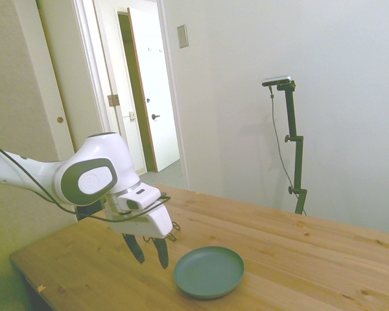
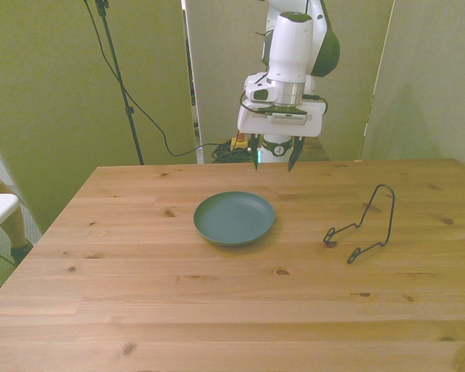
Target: Load the plate
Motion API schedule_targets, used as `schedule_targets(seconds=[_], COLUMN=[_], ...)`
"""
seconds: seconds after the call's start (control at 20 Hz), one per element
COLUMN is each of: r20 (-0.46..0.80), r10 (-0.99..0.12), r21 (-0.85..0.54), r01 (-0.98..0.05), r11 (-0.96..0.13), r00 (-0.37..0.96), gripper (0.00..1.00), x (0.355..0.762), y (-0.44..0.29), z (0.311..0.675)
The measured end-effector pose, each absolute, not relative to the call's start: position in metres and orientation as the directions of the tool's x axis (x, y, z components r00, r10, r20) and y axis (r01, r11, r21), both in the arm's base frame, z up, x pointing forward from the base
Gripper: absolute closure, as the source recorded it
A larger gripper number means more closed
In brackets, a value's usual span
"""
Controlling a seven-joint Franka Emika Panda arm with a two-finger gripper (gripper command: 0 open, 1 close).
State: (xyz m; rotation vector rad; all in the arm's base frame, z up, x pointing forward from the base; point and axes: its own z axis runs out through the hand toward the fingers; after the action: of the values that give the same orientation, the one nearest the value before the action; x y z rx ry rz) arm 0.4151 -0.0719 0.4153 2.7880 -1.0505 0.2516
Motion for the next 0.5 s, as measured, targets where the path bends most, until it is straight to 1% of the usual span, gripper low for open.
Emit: schedule_targets(seconds=[0.25,0.5], r20=[0.278,0.308], r10=[-0.544,-0.335], r21=[0.156,0.275], r01=[-0.596,-0.42], r11=[-0.788,-0.865], r00=[0.792,0.891], gripper=[0.0,0.0], x=[0.428,0.422], y=[-0.088,-0.072], z=[0.391,0.365])
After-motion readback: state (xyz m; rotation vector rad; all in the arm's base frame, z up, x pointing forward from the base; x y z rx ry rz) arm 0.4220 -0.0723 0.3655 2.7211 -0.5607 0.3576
